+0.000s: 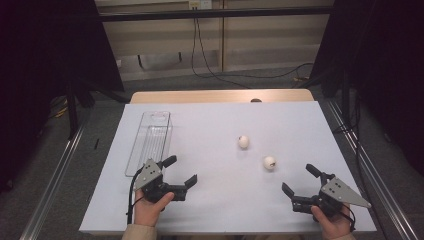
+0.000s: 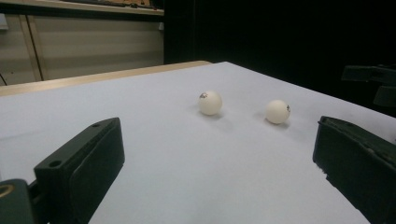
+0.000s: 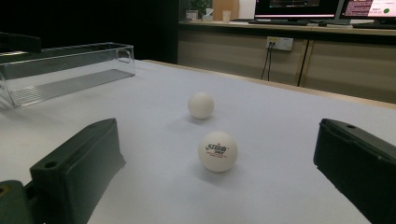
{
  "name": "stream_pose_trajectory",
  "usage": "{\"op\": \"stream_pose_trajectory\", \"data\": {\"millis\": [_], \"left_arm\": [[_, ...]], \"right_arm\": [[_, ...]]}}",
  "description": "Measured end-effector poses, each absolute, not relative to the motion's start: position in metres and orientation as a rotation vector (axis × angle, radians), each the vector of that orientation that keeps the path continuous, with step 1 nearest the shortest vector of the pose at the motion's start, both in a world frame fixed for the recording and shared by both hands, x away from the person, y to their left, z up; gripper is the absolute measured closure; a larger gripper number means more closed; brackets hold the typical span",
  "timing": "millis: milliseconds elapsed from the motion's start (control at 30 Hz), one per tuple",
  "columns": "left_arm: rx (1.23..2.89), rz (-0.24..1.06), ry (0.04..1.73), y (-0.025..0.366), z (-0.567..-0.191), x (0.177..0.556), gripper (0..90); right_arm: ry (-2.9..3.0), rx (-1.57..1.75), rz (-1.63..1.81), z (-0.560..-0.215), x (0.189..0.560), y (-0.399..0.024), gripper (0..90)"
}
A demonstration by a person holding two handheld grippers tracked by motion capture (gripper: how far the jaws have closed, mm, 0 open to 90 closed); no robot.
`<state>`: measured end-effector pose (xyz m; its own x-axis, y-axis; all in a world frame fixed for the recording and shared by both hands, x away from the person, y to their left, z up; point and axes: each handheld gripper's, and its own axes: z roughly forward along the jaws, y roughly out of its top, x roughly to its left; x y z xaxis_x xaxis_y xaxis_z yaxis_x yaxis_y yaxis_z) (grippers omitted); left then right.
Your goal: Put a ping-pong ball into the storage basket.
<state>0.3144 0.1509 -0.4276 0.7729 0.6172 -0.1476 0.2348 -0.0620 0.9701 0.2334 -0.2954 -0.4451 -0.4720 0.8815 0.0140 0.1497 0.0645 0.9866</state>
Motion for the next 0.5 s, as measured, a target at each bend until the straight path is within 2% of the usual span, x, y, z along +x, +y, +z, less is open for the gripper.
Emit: {"op": "stream_pose_trajectory", "data": {"millis": [500], "left_arm": [[1.670,0.336,0.678,0.138,-0.429,0.318,1.6]], "right_arm": [[1.714,1.025,1.460,-0.445,0.234,-0.295,0.7]]}}
